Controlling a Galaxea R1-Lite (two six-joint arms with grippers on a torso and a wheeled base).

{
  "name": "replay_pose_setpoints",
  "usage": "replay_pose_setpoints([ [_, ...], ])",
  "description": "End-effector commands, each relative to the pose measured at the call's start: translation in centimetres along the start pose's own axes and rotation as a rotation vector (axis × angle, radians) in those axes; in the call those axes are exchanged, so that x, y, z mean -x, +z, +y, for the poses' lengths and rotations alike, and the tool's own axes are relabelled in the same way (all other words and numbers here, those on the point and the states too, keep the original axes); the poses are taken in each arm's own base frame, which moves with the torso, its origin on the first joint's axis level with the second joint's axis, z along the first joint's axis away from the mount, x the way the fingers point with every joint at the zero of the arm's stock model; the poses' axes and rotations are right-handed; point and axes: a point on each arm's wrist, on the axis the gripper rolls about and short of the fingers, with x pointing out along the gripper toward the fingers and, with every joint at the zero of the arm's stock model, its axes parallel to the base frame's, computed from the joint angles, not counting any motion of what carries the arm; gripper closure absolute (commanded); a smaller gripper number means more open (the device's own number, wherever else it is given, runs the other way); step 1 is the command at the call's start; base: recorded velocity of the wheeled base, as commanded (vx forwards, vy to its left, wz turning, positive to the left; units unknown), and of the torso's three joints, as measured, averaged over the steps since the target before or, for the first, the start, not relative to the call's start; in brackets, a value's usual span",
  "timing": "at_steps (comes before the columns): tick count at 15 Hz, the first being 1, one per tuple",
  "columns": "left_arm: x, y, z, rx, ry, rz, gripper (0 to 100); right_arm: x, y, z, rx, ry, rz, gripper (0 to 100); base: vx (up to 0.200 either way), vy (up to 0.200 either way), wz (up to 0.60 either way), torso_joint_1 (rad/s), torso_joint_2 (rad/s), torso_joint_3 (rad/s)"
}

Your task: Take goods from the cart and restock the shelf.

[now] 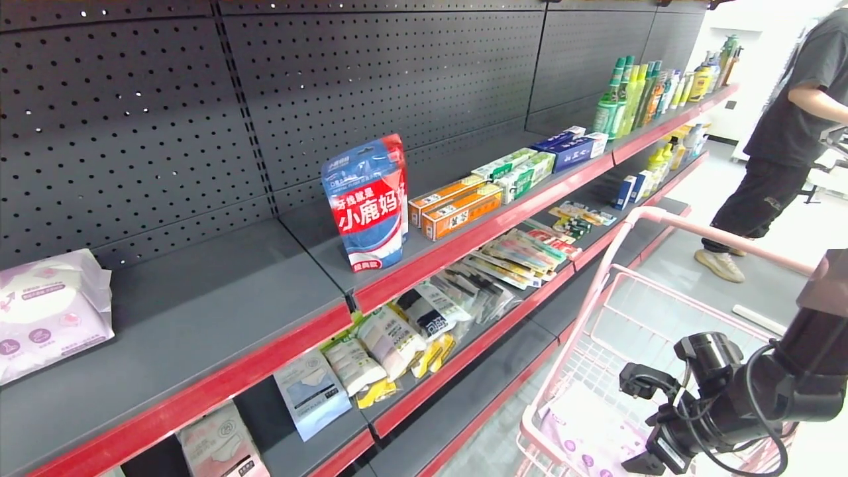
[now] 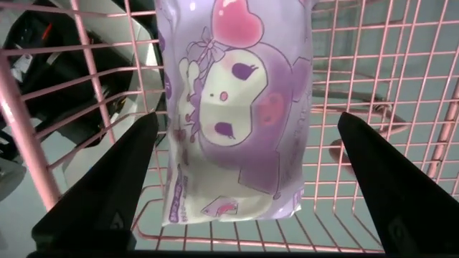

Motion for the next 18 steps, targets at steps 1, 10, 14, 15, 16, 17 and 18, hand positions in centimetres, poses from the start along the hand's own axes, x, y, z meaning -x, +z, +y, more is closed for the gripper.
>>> replay_pose_setpoints([
  [1, 0.0, 0.0, 0.0, 0.0, 0.001, 0.0, 0, -0.5, -0.1, 0.0, 0.0, 0.004, 0.004, 0, 0.0, 0.0, 0.0, -0.041, 0.1, 0.066],
  [10, 0.0, 0.0, 0.0, 0.001, 0.001, 0.0, 0, -1.1, -0.2, 0.2, 0.009, 0.013, 0.005, 0, 0.0, 0.0, 0.0, -0.002, 0.01, 0.004],
  [14, 0.0, 0.0, 0.0, 0.001, 0.001, 0.0, 0, -1.2, -0.2, 0.2, 0.009, 0.014, 0.006, 0, 0.0, 0.0, 0.0, -0.054, 0.14, 0.076],
  [15, 0.0, 0.0, 0.0, 0.0, 0.001, 0.0, 0, -1.2, -0.2, 0.2, 0.01, 0.012, 0.004, 0, 0.0, 0.0, 0.0, 0.0, 0.0, 0.0],
  [16, 0.0, 0.0, 0.0, 0.0, 0.001, 0.0, 0, -1.3, -0.2, 0.2, 0.01, 0.011, 0.0, 0, 0.0, 0.0, 0.0, 0.0, 0.0, 0.0],
  [17, 0.0, 0.0, 0.0, 0.0, 0.001, 0.0, 0, -1.4, -0.3, 0.2, 0.01, 0.011, 0.0, 0, 0.0, 0.0, 0.0, 0.0, 0.0, 0.0],
  [18, 0.0, 0.0, 0.0, 0.0, 0.001, 0.0, 0, -1.5, -0.4, 0.3, 0.021, 0.008, -0.003, 0, 0.0, 0.0, 0.0, 0.0, 0.0, 0.0],
])
